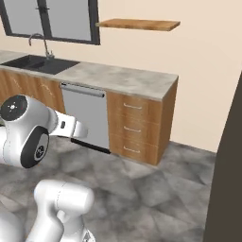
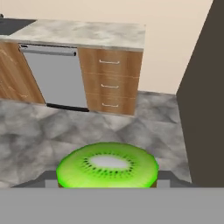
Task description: Pick the pear and kiwi from the fridge and place them on the plate next to the blender to make a fruit smoothie.
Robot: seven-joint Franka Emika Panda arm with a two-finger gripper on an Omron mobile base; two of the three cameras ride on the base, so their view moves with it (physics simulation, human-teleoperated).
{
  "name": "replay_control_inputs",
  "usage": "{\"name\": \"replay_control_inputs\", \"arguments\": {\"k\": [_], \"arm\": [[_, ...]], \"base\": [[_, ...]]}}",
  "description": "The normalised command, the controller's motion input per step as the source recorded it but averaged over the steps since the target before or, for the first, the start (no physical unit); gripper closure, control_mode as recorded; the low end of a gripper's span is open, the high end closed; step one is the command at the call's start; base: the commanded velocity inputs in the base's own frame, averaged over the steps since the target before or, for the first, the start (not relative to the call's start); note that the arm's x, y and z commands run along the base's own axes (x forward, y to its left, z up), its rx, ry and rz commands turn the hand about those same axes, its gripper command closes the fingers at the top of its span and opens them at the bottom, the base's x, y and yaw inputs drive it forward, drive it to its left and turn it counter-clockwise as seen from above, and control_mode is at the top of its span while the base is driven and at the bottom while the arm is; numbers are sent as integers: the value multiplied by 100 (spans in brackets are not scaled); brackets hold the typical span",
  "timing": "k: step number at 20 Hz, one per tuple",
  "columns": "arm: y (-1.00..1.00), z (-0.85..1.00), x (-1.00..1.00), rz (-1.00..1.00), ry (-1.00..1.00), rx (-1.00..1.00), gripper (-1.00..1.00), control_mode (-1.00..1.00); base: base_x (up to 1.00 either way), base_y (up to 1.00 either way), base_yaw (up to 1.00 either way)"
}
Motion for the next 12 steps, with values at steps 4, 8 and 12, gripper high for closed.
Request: {"name": "replay_control_inputs", "arguments": {"k": [4,8,12], "arm": [[0,0,0,0,0,0,100,100],[0,0,0,0,0,0,100,100],[0,0,0,0,0,0,100,100]], "base": [[100,-2,45],[100,-8,61],[100,-4,65]]}}
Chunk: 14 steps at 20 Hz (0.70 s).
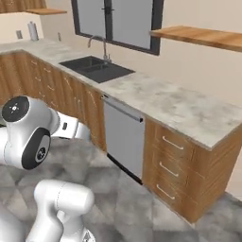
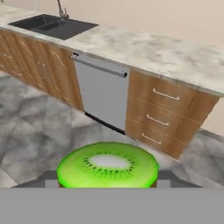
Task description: Pick the pear and kiwi from the fridge and place them on the plate next to the blender to make a fruit smoothie.
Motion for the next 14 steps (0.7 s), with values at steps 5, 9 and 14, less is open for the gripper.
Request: {"name": "replay_control_inputs", "arguments": {"k": [5,9,14], "arm": [[0,0,0,0,0,0,100,100],[0,0,0,0,0,0,100,100],[0,0,0,0,0,0,100,100]], "base": [[100,0,73],[100,0,71],[100,0,63]]}}
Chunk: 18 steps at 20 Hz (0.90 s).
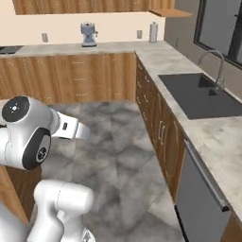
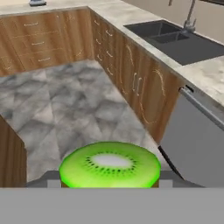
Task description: Pick the pear and kiwi from the fridge and place them on the plate next to the blender to make a fruit smoothie.
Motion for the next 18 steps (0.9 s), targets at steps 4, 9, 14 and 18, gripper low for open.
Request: {"name": "replay_control_inputs", "arguments": {"k": [4,9,14,18], "arm": [[0,0,0,0,0,0,100,100],[0,0,0,0,0,0,100,100],[0,0,0,0,0,0,100,100],[0,0,0,0,0,0,100,100]], "base": [[100,4,51],[100,17,39],[100,29,27],[100,43,14]]}}
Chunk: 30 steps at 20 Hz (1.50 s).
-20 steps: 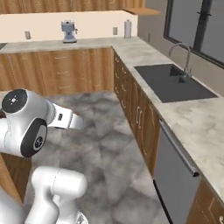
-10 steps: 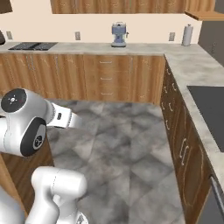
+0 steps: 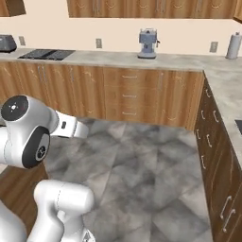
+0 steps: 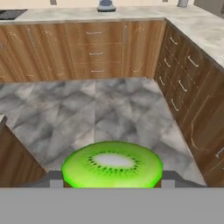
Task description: Pick the pear and kiwi from the fridge and place them on the plate next to the blender to make a fruit smoothie.
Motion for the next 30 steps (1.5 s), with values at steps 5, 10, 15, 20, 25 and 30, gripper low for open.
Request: {"name": "replay_control_inputs", "arguments": {"k": [5,10,15,20,25,30], "arm": [[0,0,0,0,0,0,100,100],[0,0,0,0,0,0,100,100],[0,0,0,0,0,0,100,100],[0,0,0,0,0,0,100,100],[0,0,0,0,0,0,100,100],[0,0,0,0,0,0,100,100]], "base": [[100,41,11],[100,13,4],[100,2,3],[100,8,12],[68,-3,86],[34,0,99]]}}
